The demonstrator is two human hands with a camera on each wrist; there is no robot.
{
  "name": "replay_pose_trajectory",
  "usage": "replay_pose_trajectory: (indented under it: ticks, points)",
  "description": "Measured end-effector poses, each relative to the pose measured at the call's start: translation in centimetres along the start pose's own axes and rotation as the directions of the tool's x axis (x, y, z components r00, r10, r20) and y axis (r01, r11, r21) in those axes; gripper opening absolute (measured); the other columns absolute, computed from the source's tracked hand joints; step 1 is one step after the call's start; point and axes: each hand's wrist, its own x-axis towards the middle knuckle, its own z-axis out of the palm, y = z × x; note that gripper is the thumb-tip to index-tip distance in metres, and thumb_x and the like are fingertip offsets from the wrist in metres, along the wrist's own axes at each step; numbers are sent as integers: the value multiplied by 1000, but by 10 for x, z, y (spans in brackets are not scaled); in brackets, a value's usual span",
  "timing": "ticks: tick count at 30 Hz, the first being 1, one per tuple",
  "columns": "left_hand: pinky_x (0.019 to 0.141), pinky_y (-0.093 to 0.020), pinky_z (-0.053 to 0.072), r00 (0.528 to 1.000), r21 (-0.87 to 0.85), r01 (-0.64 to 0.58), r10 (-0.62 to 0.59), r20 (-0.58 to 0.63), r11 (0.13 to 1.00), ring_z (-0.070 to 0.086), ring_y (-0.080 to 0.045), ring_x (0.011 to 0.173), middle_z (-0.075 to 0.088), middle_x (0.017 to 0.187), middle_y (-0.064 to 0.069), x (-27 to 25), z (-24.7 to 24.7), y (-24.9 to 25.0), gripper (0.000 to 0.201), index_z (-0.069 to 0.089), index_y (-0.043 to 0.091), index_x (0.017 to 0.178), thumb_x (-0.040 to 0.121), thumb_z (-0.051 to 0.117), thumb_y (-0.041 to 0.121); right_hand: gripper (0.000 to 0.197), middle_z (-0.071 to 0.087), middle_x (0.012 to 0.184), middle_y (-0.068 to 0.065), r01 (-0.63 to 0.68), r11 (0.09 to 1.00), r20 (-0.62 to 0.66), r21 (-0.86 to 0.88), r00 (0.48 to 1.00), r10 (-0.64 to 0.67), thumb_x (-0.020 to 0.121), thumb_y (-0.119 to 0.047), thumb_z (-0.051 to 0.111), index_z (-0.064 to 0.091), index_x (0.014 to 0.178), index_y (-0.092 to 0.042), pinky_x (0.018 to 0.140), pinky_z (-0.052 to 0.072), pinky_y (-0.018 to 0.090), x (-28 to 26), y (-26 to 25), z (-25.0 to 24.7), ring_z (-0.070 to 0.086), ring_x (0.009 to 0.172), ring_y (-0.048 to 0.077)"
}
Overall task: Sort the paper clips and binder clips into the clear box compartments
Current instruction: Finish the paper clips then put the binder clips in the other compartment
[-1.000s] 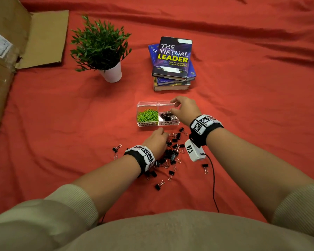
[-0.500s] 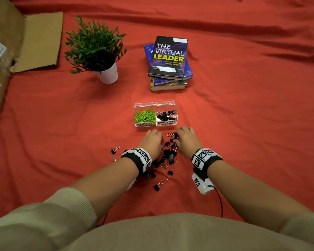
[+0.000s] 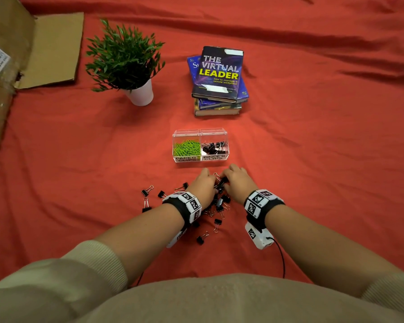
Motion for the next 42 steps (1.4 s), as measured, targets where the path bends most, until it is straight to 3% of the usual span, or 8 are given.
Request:
replay_pose_trajectory:
  ticks: [6, 12, 15, 19, 24, 31, 38, 42]
  points:
    - [81, -38, 43, 999, 29, -31, 32, -32, 999, 53, -31, 98, 45, 114, -12, -3, 1, -2, 22, 54, 3, 105, 89, 62, 17, 24, 48, 116, 9, -52, 996, -20, -72, 999, 50, 86, -19, 61, 57, 106, -6, 93, 39, 37, 0, 5, -3, 42, 108, 32]
    - [87, -33, 40, 998, -23, -52, 51, -47, 998, 50, -27, 104, 56, 107, -10, -7, -1, -6, 16, 54, 6, 99, 88, 62, 14, 8, 57, 101, 12, 48, 999, 10, -10, 999, -48, 84, -8, 54, 58, 91, -5, 81, 41, 32, -3, 13, -8, 52, 97, 28]
    - [87, -32, 39, 998, -47, -35, 32, -61, 998, 50, -25, 103, 58, 107, -9, -9, -3, -8, 14, 55, 7, 99, 88, 62, 14, 3, 58, 92, 9, 39, 993, -45, 113, 998, -35, 82, -9, 59, 60, 85, -8, 77, 48, 34, -8, 13, -11, 56, 84, 24]
    - [83, -29, 39, 996, -110, 24, -33, -85, 994, 52, -23, 100, 60, 104, -6, -9, -9, -11, 10, 59, 10, 94, 87, 63, 14, 9, 60, 78, -2, 12, 901, -206, 435, 975, 86, 82, -10, 66, 60, 84, -16, 59, 43, 14, -5, -4, -37, 54, 66, 7]
    - [80, -26, 39, 993, -152, 35, -52, -108, 988, 55, -22, 97, 62, 101, -6, -8, -20, -10, 6, 60, 12, 91, 85, 63, 12, 7, 62, 87, 6, 109, 924, -331, 367, 944, 19, 80, -13, 68, 63, 85, -13, 69, 48, 25, 38, -24, -76, 57, 75, 18]
    - [85, -31, 45, 967, -168, -11, -32, -252, 986, 54, -20, 94, 59, 100, -4, 3, -64, -1, 7, 60, 11, 93, 86, 63, 11, 14, 61, 103, 12, 112, 990, -152, 91, 984, -98, 82, -6, 60, 67, 94, -6, 80, 44, 29, 67, -23, -72, 59, 94, 28]
    - [84, -33, 46, 962, -84, -40, 15, -273, 996, 55, -23, 96, 60, 102, -7, 45, -100, 11, 7, 60, 11, 94, 86, 61, 10, 16, 62, 92, 9, 62, 952, -360, 299, 932, 52, 83, -3, 57, 71, 90, -5, 72, 36, 14, 33, -2, -66, 56, 79, 18]
    - [84, -34, 43, 975, 21, -77, 80, -208, 997, 55, -27, 100, 60, 104, -10, 66, -99, 15, 9, 60, 11, 93, 86, 58, 6, 18, 59, 98, 2, 38, 983, -135, 178, 991, -14, 86, -12, 56, 67, 100, -12, 92, 45, 30, -3, 6, -41, 53, 97, 19]
